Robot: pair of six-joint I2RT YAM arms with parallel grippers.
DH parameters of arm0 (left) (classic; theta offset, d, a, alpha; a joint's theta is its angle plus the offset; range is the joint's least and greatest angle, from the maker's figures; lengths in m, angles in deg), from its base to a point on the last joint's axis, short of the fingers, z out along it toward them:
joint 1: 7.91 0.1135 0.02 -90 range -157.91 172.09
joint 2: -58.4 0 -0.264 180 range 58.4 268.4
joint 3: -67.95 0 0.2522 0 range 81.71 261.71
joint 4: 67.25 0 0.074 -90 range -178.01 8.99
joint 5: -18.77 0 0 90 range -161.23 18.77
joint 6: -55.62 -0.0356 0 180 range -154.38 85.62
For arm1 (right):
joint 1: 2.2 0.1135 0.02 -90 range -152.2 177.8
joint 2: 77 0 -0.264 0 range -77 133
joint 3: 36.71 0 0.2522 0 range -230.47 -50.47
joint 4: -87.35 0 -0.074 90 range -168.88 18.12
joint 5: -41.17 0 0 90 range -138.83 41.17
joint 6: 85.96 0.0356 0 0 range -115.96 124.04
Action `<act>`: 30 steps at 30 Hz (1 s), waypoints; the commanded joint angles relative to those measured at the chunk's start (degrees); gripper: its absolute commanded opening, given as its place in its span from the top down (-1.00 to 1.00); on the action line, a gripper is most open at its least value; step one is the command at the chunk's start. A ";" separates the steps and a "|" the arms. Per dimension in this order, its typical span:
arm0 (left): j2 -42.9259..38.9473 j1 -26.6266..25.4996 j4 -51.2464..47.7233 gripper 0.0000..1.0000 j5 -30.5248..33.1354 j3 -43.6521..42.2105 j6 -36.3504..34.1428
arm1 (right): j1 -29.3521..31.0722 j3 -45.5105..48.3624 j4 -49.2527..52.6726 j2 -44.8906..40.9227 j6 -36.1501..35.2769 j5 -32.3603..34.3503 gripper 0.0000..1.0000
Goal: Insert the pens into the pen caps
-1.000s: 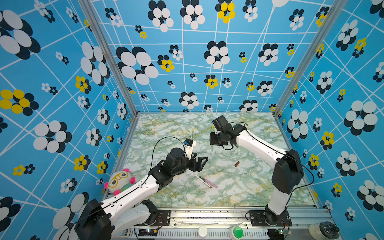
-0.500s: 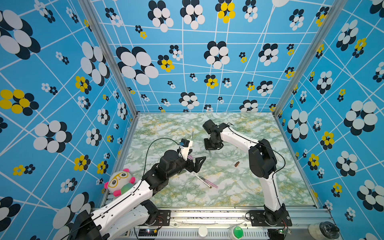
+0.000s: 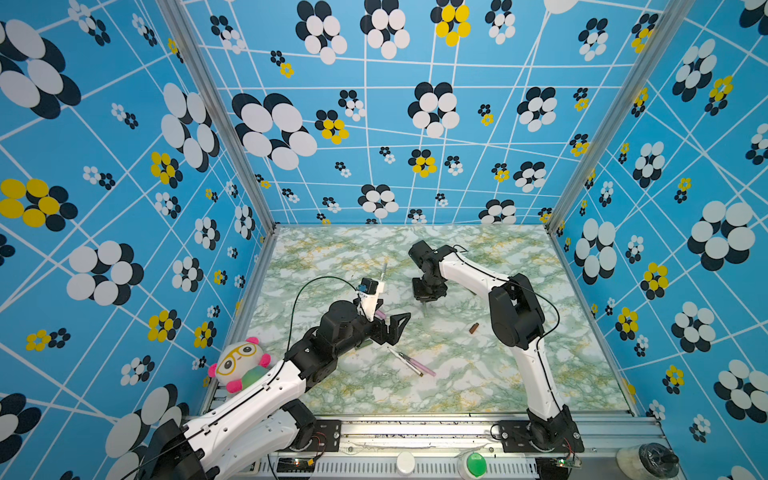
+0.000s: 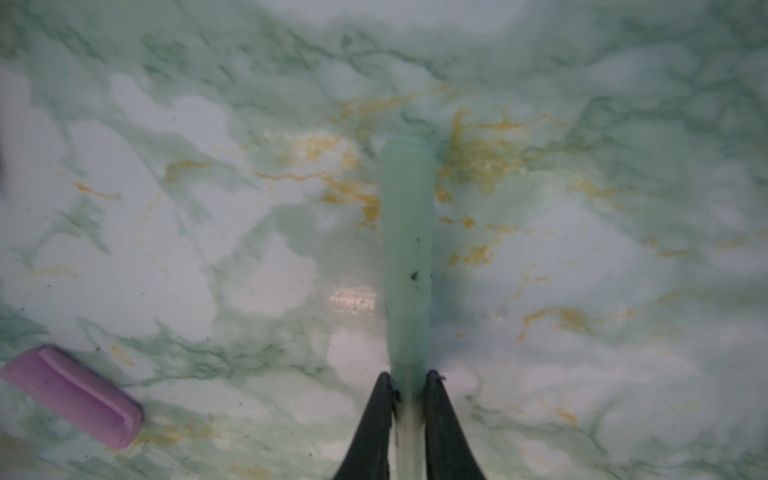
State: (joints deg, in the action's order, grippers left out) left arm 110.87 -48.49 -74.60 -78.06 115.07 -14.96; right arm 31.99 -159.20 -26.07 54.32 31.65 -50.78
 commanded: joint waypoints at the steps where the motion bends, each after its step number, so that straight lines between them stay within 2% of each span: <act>1: 0.41 0.41 0.97 -0.98 -0.13 -0.54 1.01 | -0.18 -2.01 2.29 1.62 0.32 1.49 0.65; 20: 1.06 0.41 0.78 -0.99 -0.52 -0.37 1.52 | -1.00 -2.64 1.61 2.84 1.29 1.80 0.63; 27: 1.06 0.41 0.95 -0.98 -0.19 -0.12 1.44 | -0.99 -1.35 -0.08 -2.42 2.18 0.81 0.58; 30: 0.94 0.58 0.31 -0.99 0.58 0.47 2.13 | -1.09 -1.19 -0.37 -5.68 1.91 1.87 0.49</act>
State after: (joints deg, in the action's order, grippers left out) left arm 111.59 -48.47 -74.60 -78.04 115.07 -13.82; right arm 31.45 -160.68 -25.85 54.00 33.16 -49.71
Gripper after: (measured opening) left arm 0.992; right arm 0.246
